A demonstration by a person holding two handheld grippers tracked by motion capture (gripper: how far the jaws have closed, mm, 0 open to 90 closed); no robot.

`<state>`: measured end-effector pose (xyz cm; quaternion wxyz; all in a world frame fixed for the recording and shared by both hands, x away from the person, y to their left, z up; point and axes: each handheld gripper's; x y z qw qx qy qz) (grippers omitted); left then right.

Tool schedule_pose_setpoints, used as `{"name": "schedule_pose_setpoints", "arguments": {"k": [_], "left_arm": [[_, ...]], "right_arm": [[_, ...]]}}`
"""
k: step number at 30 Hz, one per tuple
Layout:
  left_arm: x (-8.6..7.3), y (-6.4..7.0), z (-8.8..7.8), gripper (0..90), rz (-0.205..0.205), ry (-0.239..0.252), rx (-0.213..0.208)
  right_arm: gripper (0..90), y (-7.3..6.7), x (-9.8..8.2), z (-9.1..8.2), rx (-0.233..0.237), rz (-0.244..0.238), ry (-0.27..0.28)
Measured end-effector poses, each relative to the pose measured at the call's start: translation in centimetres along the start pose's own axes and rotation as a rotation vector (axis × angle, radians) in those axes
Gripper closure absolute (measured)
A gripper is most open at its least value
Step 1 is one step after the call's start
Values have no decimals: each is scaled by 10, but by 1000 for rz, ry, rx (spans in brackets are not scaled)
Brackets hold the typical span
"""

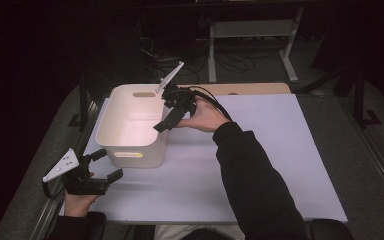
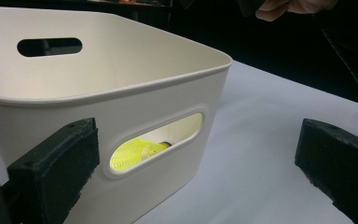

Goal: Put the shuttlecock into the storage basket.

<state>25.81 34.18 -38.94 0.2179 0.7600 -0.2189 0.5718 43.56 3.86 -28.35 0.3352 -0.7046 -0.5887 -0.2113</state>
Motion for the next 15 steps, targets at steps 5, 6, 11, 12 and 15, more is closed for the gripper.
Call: {"name": "schedule_pose_setpoints", "arguments": {"k": [5,6,11,12,15], "left_arm": [[0,0,0,0,0,-1,0],[0,0,0,0,1,-2,0],[0,0,0,0,2,-3,1],[0,0,0,0,0,-1,1],[0,0,0,0,0,-1,2]], "right_arm": [[0,-1,-5,-4,-7,0,5],[0,-2,-6,-5,-10,2,5],[0,-3,-12,-9,-19,-2,7],[0,-4,-14,-10,-21,1,10],[0,-5,-18,-13,-18,2,18]]}}
Point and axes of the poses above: each handheld gripper's, and its own axes: z roughly forward along the jaws, x roughly out of its top, y roughly to its right, and after that the axes turned 11 degrees about x, right-handed
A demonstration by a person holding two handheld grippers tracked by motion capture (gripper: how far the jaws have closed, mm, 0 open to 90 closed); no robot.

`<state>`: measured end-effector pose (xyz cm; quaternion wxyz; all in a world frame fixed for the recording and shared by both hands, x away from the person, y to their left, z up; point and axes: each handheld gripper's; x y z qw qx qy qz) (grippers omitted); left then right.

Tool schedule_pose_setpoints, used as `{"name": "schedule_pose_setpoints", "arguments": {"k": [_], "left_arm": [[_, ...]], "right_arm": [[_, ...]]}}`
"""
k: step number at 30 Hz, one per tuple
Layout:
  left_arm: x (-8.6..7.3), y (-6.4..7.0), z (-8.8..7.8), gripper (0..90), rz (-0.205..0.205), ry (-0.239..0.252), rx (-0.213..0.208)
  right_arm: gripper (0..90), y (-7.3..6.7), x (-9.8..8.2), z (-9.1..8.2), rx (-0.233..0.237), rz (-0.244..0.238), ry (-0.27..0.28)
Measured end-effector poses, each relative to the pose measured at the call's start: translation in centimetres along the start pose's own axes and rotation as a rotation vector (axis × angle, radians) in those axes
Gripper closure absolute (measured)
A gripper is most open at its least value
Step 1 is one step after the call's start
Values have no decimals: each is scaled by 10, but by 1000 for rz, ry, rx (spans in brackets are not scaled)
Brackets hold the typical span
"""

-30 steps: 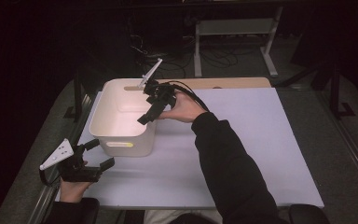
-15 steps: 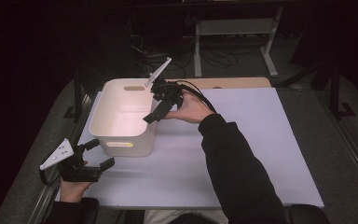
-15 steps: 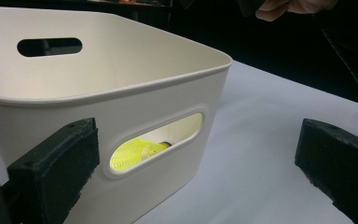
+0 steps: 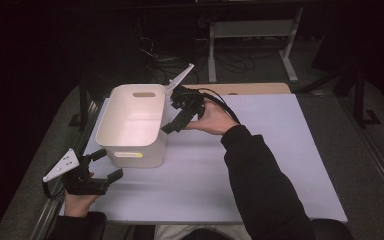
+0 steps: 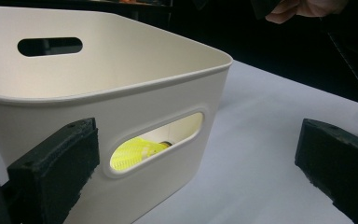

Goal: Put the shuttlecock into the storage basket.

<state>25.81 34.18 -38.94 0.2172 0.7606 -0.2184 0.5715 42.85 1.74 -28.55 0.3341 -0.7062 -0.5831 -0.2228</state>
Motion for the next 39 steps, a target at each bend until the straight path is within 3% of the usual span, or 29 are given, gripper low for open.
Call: {"name": "schedule_pose_setpoints", "arguments": {"k": [17,39], "left_arm": [[0,0,0,0,-1,-1,3],[0,0,0,0,1,-4,5]], "right_arm": [[0,0,-24,-21,-45,20,50],[0,0,-48,-37,-78,55,61]]}}
Point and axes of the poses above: each handheld gripper's, and its own axes: z roughly forward along the jaws, x roughly out of its top, y roughly to its right, and after that the axes turned 11 degrees about x, right-handed
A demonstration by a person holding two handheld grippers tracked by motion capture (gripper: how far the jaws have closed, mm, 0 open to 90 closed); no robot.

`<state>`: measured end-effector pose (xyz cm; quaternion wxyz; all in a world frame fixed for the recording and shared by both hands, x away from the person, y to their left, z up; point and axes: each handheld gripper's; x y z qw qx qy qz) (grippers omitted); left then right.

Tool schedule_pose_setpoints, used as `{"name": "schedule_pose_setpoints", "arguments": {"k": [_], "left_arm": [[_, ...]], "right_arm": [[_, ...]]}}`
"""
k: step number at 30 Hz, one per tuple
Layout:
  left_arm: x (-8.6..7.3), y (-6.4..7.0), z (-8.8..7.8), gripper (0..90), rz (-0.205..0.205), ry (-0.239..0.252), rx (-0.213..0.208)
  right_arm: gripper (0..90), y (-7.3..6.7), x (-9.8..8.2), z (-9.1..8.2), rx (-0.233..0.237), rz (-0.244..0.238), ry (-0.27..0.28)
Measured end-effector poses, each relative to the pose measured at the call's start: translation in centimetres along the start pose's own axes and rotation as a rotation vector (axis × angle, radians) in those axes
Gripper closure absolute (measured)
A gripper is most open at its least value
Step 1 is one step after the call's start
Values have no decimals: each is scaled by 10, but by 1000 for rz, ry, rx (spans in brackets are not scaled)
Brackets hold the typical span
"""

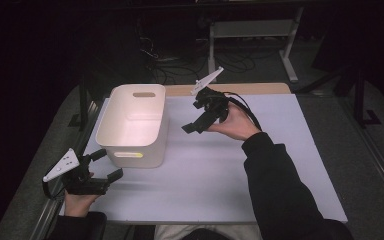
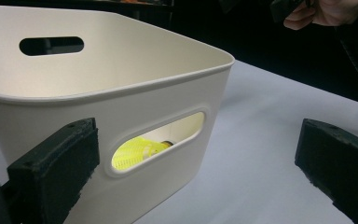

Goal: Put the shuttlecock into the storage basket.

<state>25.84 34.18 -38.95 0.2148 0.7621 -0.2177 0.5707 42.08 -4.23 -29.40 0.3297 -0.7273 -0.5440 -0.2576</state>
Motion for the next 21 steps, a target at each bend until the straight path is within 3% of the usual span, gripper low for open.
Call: {"name": "schedule_pose_setpoints", "arguments": {"k": [21], "left_arm": [[0,0,0,0,2,-2,1]], "right_arm": [[0,1,-30,-15,-18,31,31]]}}
Point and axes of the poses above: each handheld gripper's, and its own axes: z roughly forward along the jaws, x roughly out of its top, y roughly to its right, and after that the axes turned 11 degrees about x, right-handed
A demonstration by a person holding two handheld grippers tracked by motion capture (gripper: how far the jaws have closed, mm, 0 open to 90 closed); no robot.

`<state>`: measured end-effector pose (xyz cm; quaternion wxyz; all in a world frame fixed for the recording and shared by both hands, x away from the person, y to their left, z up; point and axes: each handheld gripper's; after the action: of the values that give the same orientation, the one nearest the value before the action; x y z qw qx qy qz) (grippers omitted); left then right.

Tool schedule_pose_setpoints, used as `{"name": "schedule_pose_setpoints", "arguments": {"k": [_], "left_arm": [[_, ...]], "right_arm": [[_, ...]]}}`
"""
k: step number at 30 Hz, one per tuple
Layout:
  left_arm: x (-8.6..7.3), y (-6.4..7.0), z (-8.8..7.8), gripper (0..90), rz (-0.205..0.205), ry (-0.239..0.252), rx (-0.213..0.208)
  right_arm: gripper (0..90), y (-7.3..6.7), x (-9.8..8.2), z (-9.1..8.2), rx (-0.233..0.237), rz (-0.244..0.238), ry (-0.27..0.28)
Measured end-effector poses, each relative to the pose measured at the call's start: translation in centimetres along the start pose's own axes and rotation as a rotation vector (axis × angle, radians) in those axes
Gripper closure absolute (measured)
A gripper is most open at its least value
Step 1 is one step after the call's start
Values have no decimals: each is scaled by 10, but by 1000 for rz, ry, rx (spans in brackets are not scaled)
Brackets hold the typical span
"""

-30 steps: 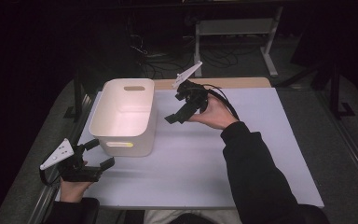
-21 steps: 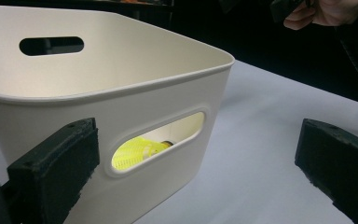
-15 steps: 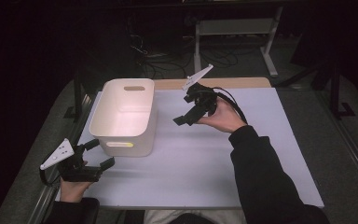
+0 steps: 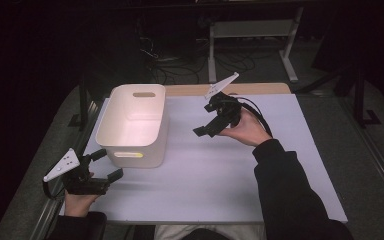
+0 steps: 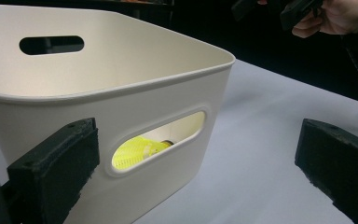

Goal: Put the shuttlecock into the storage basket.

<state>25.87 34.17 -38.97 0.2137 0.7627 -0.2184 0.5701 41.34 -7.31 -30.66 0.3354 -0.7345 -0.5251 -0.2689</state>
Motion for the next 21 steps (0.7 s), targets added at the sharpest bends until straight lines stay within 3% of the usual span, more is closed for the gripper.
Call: {"name": "schedule_pose_setpoints", "arguments": {"k": [21], "left_arm": [[0,0,0,0,-3,1,4]], "right_arm": [[0,-4,-35,-24,-41,27,54]]}}
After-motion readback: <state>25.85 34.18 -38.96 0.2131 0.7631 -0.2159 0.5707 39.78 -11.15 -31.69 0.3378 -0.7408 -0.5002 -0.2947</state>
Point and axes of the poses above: each handheld gripper's, and its own axes: z roughly forward along the jaws, x roughly out of its top, y roughly to its right, and after that the axes turned 11 degrees about x, right-handed
